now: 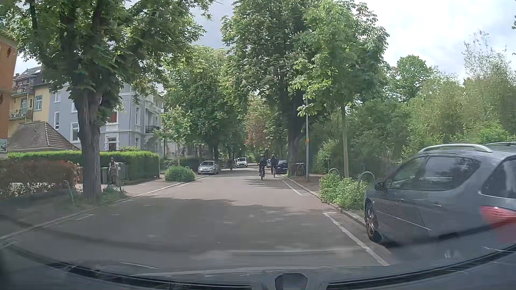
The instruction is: Follow the waypoints while adhering to traffic rules and regulations
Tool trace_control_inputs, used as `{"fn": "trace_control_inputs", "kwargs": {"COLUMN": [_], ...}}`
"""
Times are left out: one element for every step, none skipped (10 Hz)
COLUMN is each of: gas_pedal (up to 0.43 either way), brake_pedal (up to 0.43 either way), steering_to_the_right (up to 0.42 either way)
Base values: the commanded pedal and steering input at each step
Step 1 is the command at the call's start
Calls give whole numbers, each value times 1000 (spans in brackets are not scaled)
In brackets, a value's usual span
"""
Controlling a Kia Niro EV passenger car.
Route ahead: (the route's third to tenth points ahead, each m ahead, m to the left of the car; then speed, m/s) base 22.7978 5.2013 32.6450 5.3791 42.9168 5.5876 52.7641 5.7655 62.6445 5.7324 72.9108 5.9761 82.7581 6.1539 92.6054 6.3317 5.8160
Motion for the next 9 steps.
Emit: {"fn": "trace_control_inputs", "kwargs": {"gas_pedal": [98, 98, 98, 98, 87, 79, 79, 79, 79], "brake_pedal": [0, 0, 0, 0, 0, 0, 0, 0, 0], "steering_to_the_right": [-6, -6, -6, -6, -5, -5, -5, -5, -5]}}
